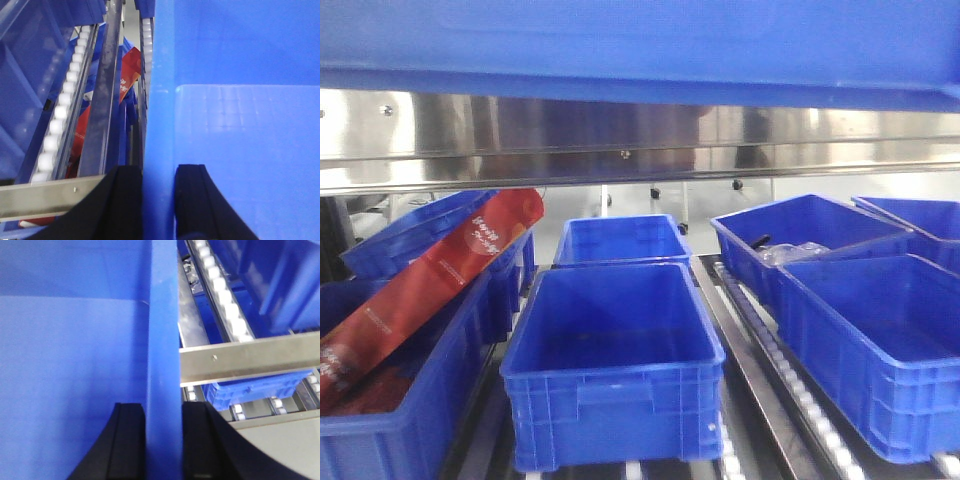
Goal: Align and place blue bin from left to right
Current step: 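Align the held bin above an empty slot on the other shelf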
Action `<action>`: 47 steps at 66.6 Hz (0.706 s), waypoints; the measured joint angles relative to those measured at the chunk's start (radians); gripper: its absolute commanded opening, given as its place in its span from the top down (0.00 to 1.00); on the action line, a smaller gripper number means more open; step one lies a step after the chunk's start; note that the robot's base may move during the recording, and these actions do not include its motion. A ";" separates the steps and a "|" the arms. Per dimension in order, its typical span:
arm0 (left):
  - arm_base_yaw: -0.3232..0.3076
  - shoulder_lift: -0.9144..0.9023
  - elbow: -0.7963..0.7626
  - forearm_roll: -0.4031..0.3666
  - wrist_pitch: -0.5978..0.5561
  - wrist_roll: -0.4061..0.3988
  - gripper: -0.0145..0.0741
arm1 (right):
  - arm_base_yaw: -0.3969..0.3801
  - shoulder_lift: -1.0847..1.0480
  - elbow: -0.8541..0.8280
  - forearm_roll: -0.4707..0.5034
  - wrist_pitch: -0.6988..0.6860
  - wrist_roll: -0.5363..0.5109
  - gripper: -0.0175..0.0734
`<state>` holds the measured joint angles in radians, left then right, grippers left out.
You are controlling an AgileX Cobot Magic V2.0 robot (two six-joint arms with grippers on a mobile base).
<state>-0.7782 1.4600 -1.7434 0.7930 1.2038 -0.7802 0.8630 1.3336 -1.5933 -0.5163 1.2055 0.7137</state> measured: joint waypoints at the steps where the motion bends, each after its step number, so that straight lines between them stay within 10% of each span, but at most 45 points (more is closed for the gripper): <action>1: 0.000 0.000 0.000 0.000 0.000 0.000 0.96 | 0.000 0.000 0.000 0.000 0.000 0.000 0.89; 47: 0.000 0.000 0.000 -0.002 0.000 0.000 0.96 | 0.000 0.000 0.000 0.000 0.000 0.000 0.89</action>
<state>-0.7782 1.4600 -1.7434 0.7910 1.2038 -0.7802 0.8630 1.3336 -1.5933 -0.5163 1.2055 0.7137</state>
